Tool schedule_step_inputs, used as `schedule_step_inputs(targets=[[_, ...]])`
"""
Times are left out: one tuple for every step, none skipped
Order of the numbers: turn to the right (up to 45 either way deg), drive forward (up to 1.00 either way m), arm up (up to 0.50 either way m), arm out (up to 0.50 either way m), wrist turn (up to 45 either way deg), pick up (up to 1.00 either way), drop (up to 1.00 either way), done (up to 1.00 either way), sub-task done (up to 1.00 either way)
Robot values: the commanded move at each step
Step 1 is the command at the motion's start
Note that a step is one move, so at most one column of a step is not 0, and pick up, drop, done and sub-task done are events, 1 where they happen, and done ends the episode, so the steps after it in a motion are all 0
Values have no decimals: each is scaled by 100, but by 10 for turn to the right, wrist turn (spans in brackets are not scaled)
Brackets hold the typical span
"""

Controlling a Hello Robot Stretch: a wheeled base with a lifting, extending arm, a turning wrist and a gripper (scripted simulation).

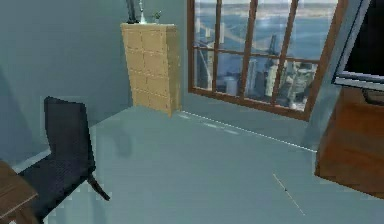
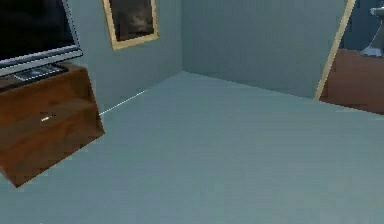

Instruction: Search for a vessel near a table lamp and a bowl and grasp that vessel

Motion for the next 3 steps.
schedule_step_inputs(targets=[[-450, 0, 0, 0, 0, 0, 0, 0, 0], [-450, 0, 0, 0, 0, 0, 0, 0, 0], [-450, 0, 0, 0, 0, 0, 0, 0, 0]])
